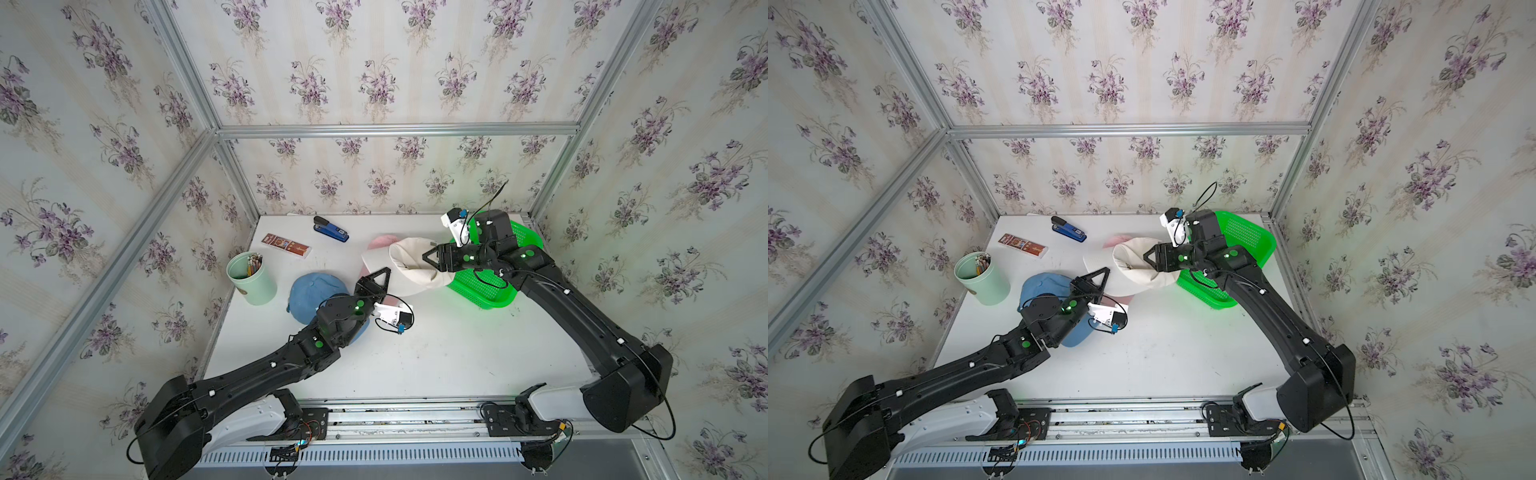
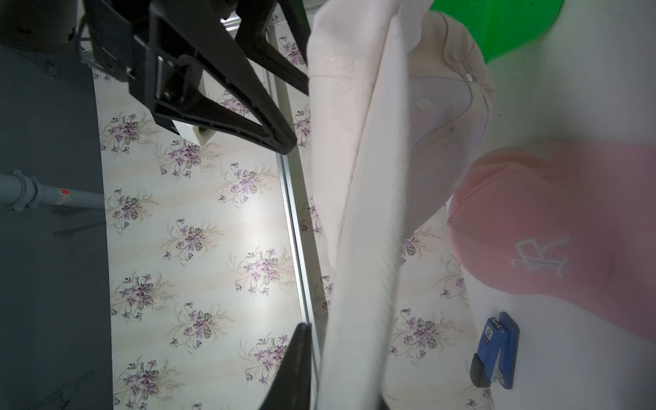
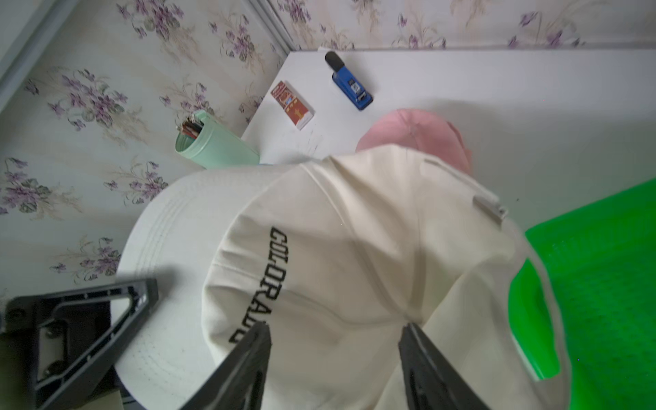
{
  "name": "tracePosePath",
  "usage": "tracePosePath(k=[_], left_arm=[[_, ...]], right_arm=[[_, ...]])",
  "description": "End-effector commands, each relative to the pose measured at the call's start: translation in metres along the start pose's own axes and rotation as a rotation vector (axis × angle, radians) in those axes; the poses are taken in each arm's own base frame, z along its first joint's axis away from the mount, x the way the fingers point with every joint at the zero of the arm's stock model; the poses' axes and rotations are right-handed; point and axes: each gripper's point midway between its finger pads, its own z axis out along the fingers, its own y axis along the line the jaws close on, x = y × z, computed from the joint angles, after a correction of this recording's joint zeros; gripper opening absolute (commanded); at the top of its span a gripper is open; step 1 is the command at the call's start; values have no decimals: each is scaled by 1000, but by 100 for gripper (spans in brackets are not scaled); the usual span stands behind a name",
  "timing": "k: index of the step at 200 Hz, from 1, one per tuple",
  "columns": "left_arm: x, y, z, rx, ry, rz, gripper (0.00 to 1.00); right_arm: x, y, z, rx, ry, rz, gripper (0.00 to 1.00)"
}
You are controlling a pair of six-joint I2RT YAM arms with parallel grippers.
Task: Turn the baseball cap inside out
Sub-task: Turn over the baseball cap.
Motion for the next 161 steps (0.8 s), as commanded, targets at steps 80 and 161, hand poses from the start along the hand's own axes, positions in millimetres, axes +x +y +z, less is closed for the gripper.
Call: tracePosePath(k=[80, 161], left_arm=[[-19, 33, 6, -173, 62, 123, 14], [-18, 49, 9, -252, 79, 48, 11]], right_arm=[[55, -39, 61, -23, 254, 87, 68], [59, 3, 80, -333, 271, 107, 31]])
